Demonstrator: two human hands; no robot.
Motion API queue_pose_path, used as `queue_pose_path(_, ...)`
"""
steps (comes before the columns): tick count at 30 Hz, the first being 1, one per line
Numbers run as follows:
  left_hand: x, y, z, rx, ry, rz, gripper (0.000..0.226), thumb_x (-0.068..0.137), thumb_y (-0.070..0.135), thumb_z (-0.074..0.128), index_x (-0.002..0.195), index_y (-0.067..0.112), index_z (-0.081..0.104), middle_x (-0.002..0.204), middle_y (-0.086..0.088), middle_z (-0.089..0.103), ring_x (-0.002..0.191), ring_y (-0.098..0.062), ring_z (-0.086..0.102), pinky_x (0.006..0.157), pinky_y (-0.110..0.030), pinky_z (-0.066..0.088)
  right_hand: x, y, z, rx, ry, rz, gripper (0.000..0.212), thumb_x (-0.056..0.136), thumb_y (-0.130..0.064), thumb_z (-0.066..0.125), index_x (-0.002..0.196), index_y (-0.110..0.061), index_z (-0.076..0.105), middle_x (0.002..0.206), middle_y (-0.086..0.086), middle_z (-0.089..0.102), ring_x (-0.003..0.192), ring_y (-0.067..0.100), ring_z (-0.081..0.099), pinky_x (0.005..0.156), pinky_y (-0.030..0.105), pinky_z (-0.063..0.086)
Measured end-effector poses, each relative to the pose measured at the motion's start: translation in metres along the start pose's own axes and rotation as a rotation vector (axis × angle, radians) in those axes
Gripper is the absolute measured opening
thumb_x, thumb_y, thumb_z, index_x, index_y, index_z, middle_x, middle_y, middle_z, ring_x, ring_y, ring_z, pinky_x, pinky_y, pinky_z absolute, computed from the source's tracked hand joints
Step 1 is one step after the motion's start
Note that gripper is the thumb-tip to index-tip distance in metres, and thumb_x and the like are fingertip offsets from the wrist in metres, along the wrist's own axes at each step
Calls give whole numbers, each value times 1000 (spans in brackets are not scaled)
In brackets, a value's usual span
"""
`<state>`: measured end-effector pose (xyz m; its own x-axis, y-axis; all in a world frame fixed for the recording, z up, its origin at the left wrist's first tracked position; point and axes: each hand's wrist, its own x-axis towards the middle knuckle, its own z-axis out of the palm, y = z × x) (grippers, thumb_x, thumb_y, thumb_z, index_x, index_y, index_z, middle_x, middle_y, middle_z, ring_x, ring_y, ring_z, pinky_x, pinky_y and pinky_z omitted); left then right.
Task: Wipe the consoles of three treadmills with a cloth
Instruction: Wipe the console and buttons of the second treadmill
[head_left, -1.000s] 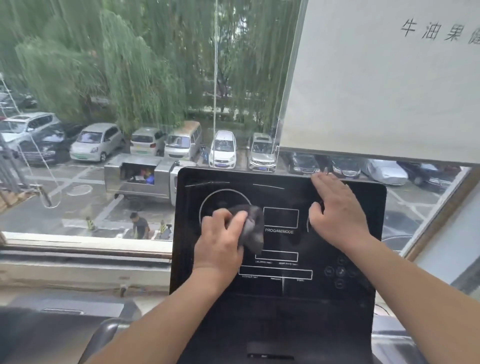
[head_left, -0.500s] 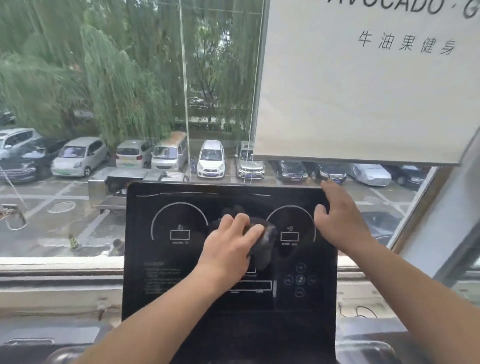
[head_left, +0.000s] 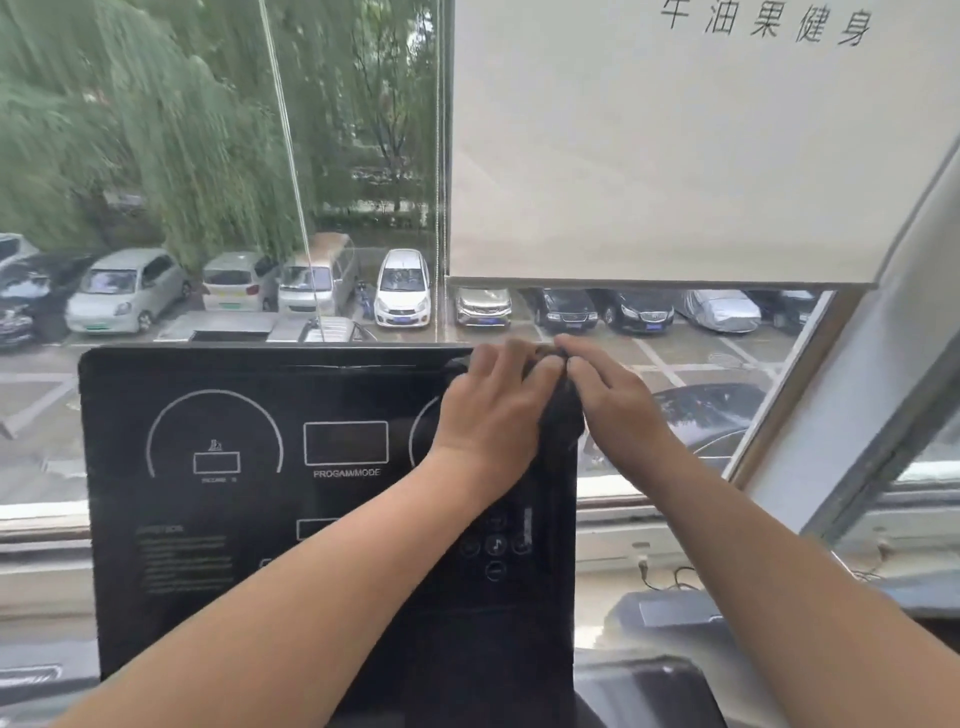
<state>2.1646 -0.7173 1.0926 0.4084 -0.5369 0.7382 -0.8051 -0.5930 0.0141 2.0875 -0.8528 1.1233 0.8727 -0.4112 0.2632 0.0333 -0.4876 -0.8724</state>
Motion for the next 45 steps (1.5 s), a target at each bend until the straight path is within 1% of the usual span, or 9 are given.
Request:
queue_pose_path(3,10,9,6,8,91,-129,58,72,18,81,128,24,66,124,-5,54,104,-33,45,65,-41,52,1,-5,-6,20,-16,11,33,110,-31,38,115,-46,67,112,-26,67,96,-22,57,80,1,41)
queue_pose_path(7,-24,28,22,-16,52,-73,48,76,19,78,124,23,69,120,-8,60,100,-34,47,63,-41,52,-7,6,-10,78,-47,62,42,111,-46,33,142,-33,59,135,-19,57,125,-4,50,107,19,33)
queue_pose_path(10,-67,36,32,-53,-84,33,47,75,15,72,121,24,69,119,-7,62,96,-34,50,62,-43,53,-35,38,3,21,67,217,38,110,-44,28,101,-26,60,105,-5,62,106,18,54,99,40,40)
queue_pose_path(16,-157,48,40,-142,-351,111,55,70,16,75,123,30,66,122,-1,57,102,-31,51,69,-41,53,-94,81,32,-54,157,364,26,106,-32,44,95,-14,60,84,-1,61,81,21,57,68,32,41)
queue_pose_path(23,-203,34,13,-227,-599,189,40,79,17,65,118,27,68,113,-1,55,100,-27,50,63,-39,52,-131,75,54,-105,234,359,6,98,-22,57,102,-20,62,92,-4,66,87,15,62,75,33,42)
queue_pose_path(28,-176,-17,-30,-181,-336,-28,41,74,9,59,112,23,68,110,-4,57,94,-31,51,54,-36,51,-156,62,82,-26,257,326,8,96,-18,60,92,-22,65,87,-4,67,83,12,61,69,25,43)
queue_pose_path(33,-228,-66,-41,-99,-537,41,51,78,16,64,124,37,65,121,6,51,111,-26,48,83,-45,52,-173,54,124,31,197,378,10,95,-21,62,88,-26,67,86,1,71,83,23,68,74,35,57)
queue_pose_path(40,-292,-115,-74,-173,-529,-196,53,82,14,69,131,34,65,122,6,50,108,-24,44,78,-41,53,-199,42,184,50,-49,501,14,100,-13,57,96,-12,70,72,8,68,59,16,60,46,16,44)
queue_pose_path(45,-332,-163,-98,-221,-474,-458,60,74,6,70,128,32,67,121,6,48,109,-26,44,86,-40,53,-225,34,209,88,-71,579,14,101,-15,56,97,-12,69,71,7,68,55,14,60,50,23,48)
